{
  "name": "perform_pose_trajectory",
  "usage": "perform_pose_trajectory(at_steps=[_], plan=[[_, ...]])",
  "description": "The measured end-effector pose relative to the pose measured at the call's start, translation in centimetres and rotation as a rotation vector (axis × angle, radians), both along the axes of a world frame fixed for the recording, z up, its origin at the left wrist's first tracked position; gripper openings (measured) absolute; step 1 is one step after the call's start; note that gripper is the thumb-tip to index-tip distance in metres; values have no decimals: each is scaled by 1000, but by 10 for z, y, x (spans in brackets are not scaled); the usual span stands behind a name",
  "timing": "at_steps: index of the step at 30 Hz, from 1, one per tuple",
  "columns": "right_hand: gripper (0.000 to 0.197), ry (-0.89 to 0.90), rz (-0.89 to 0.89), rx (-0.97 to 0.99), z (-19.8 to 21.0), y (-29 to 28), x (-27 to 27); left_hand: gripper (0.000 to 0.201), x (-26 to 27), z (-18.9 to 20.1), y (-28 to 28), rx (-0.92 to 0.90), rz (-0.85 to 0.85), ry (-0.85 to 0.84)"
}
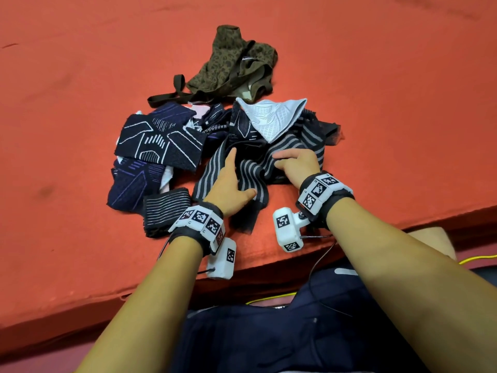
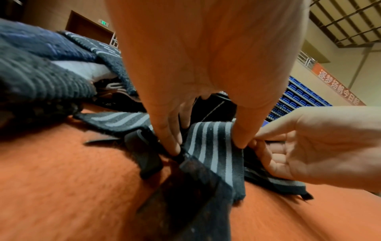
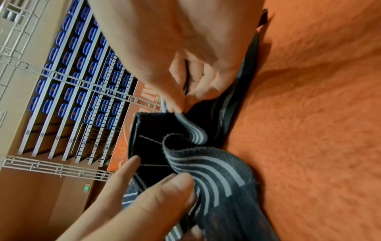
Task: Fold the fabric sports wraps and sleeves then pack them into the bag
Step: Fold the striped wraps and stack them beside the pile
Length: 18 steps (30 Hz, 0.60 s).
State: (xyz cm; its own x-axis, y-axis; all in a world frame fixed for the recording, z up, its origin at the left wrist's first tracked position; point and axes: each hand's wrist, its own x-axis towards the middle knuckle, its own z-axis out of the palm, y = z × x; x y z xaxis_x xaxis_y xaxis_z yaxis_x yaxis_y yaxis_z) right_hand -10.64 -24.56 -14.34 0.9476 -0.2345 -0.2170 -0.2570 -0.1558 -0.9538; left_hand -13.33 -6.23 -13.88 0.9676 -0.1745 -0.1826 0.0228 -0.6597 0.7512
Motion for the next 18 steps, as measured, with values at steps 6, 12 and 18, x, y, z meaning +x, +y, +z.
perform_pose_trajectory(at_steps=[6,12,18], plan=[[21,191,423,8,13,16,-19,100,-2,9,-8,-87,61,76],[28,312,740,-140,8,31,-26,32,-5,17,3,81,49,-94],[8,316,443,-249,9,12,-11,41,-5,20,8,116,125,-62]])
